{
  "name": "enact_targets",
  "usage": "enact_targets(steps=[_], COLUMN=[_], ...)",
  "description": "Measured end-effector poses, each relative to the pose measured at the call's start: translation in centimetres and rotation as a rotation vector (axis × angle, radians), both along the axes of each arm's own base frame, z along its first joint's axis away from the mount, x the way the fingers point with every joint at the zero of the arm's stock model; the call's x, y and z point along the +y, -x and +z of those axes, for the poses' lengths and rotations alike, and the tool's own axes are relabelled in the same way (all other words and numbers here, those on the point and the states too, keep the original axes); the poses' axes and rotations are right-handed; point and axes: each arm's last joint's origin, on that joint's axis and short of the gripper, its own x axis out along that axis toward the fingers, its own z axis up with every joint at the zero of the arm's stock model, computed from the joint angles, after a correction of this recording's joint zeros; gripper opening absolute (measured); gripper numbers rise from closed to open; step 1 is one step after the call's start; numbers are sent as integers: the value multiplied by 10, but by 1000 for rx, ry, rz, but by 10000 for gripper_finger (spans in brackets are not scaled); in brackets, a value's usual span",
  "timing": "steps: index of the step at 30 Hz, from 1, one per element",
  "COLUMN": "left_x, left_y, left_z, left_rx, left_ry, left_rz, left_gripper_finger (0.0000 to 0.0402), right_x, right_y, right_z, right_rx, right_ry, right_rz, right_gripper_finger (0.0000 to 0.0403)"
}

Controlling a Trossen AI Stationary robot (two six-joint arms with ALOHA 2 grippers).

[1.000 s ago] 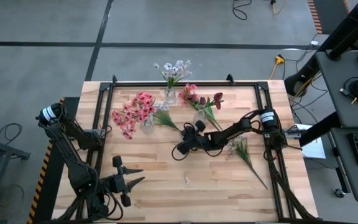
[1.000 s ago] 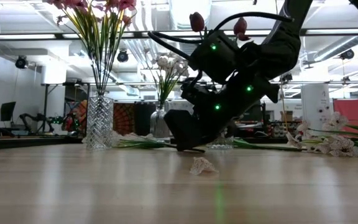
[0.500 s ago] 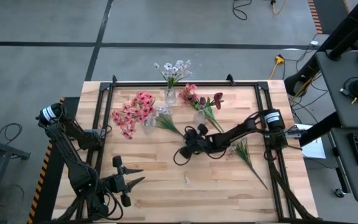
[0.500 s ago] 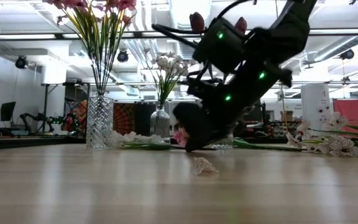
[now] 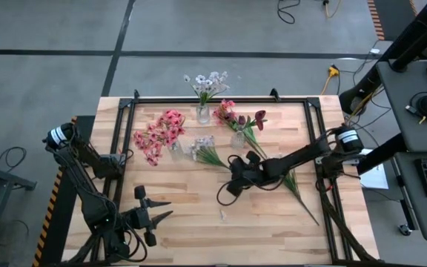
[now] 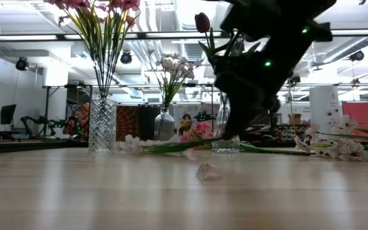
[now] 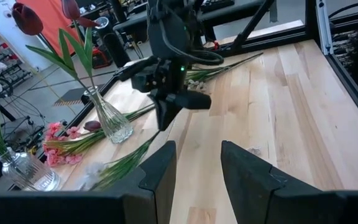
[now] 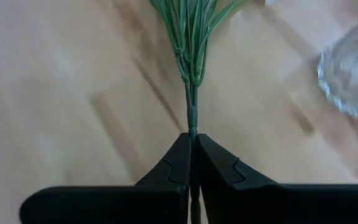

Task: Sort flowers into vase by color
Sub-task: Put the top white flower into the top transparent vase

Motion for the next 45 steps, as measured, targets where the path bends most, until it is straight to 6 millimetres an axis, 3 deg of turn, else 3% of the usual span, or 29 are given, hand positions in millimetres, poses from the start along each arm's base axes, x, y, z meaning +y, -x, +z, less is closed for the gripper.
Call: enact_targets(steps=[11, 18, 28, 33, 40, 45], left_x=[0, 0, 0, 0, 0, 0], left_y=[0, 0, 0, 0, -1, -1], left_z=[0, 0, 0, 0, 0, 0], left_rx=[-3, -3, -3, -3, -4, -5], left_ry=[5, 6, 6, 6, 8, 10], left_rz=[0, 0, 0, 0, 3, 4], left_gripper_finger=[111, 111, 111, 111, 111, 111], right_x=[34, 40, 40, 39, 41, 40], right_y=[21, 22, 23, 24, 17, 5], right_z=[-7, -5, -3, 9, 22, 8], right_rx=[138, 122, 115, 85, -14, -127], right_ry=[-34, -46, -79, -73, 2, 47], right_rz=[73, 72, 59, 93, 194, 242], right_gripper_finger=[13, 18, 133, 182, 219, 226])
